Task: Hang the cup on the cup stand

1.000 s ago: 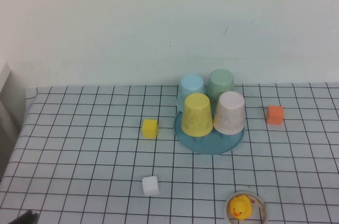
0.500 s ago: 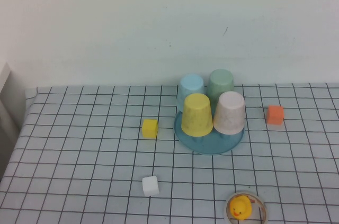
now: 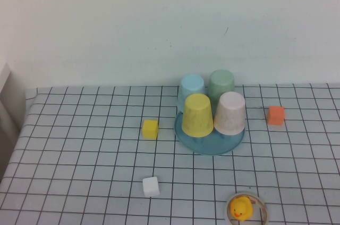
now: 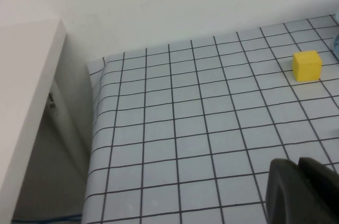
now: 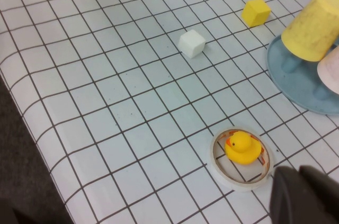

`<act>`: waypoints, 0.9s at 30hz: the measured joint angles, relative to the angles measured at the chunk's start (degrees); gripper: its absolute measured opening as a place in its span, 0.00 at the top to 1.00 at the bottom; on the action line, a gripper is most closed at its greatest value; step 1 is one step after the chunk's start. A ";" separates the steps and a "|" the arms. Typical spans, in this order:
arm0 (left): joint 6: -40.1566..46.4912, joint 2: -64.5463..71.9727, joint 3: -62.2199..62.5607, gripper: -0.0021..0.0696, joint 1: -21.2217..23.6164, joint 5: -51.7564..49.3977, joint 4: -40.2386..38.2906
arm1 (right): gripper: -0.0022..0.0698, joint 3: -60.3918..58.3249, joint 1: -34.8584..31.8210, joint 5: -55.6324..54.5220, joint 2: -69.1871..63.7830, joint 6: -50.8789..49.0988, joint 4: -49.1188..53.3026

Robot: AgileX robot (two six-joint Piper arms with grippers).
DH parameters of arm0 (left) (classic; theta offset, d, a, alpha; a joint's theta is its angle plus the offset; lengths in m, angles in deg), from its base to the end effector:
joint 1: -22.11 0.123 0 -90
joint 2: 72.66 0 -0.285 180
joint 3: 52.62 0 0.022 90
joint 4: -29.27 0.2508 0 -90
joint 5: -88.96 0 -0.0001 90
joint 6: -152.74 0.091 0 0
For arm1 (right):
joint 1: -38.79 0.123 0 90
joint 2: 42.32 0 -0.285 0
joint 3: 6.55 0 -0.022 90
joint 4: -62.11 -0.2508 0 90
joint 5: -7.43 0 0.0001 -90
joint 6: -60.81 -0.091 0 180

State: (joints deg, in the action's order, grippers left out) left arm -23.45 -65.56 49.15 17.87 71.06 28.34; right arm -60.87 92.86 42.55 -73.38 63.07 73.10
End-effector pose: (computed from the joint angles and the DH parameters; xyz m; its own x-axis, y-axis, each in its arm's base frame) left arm 0.0537 -0.0044 0.1797 -0.2239 0.0678 -0.9723 0.0903 0.9947 0.0485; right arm 0.0564 0.0608 0.2669 -0.1411 -0.5263 -0.8385 -0.7921 0.5682 -0.2233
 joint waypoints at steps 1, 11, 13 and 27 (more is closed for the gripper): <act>0.00 0.00 0.00 0.97 -0.28 -0.11 -0.29 | 0.97 0.00 0.00 0.00 0.00 0.00 0.00; 1.45 0.00 0.00 0.97 -1.54 -0.24 -1.91 | 0.97 0.00 0.00 0.00 0.00 0.00 0.00; 1.98 0.00 0.00 0.97 -1.54 -0.24 -2.04 | 0.97 0.00 0.00 0.00 0.00 0.00 0.00; 2.19 0.00 0.00 0.97 -1.54 -0.24 -2.26 | 0.97 0.00 0.00 0.00 0.00 0.00 0.00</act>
State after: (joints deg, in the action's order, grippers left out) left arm -21.25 -65.56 49.15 16.33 70.81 26.08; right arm -60.87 92.86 42.55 -73.38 63.07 73.10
